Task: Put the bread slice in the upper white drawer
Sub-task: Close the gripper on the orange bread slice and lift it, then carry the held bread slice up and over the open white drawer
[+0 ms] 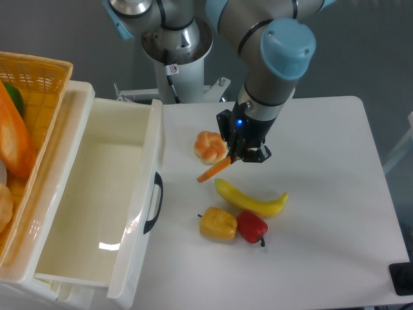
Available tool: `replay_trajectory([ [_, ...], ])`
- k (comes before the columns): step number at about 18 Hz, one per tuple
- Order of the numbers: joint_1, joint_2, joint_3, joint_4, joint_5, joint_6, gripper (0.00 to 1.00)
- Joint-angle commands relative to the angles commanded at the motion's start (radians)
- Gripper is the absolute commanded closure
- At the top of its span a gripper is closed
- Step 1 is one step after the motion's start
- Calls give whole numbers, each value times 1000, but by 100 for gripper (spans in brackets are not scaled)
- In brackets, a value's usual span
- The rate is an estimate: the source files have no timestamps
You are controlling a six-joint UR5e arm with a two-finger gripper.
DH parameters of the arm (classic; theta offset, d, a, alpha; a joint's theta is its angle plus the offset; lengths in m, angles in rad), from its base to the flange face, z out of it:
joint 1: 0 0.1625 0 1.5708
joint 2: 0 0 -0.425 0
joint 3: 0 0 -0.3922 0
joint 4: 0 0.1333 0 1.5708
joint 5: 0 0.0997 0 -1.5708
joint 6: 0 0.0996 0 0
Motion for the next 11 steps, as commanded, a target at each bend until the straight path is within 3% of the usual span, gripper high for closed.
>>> replay_trajectory([
  [5,2,3,6,2,-41,-127,100],
  [8,23,58,5,3,-106,-222,100],
  [11,28,63,6,8,-152,-377,100],
])
